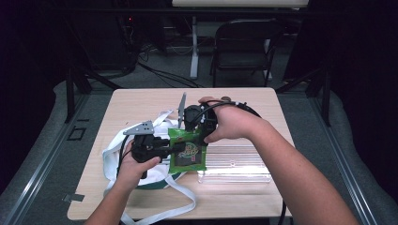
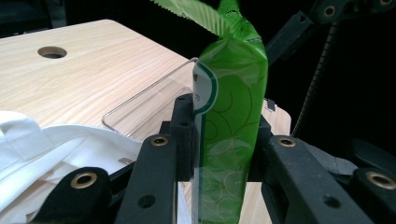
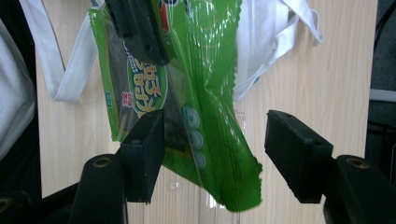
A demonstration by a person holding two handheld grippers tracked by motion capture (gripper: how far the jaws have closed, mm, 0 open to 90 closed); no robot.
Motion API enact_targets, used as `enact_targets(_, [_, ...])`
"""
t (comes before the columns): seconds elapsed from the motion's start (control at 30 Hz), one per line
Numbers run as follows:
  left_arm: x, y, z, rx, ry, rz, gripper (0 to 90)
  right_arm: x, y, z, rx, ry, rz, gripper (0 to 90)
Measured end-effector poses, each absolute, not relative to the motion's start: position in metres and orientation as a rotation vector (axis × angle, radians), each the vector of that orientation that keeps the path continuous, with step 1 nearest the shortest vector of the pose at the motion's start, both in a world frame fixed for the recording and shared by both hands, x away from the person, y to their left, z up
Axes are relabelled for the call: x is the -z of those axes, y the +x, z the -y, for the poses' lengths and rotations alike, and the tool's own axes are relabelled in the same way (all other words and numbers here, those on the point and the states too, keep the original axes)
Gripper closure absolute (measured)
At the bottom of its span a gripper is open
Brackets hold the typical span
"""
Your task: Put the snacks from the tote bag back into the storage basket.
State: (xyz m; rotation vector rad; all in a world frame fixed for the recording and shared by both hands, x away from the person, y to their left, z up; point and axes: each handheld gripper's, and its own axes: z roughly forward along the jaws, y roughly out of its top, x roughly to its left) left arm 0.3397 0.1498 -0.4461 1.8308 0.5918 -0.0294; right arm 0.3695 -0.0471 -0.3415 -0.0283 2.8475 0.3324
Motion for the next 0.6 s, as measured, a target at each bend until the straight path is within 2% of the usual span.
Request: enact_targets(0.6, [0.4444, 0.3375, -0.1466, 0.041, 1.823, -0.569, 72.9, 0.3518, 0.3676, 0.0381, -0.285, -0.046, -2.934, 42.1])
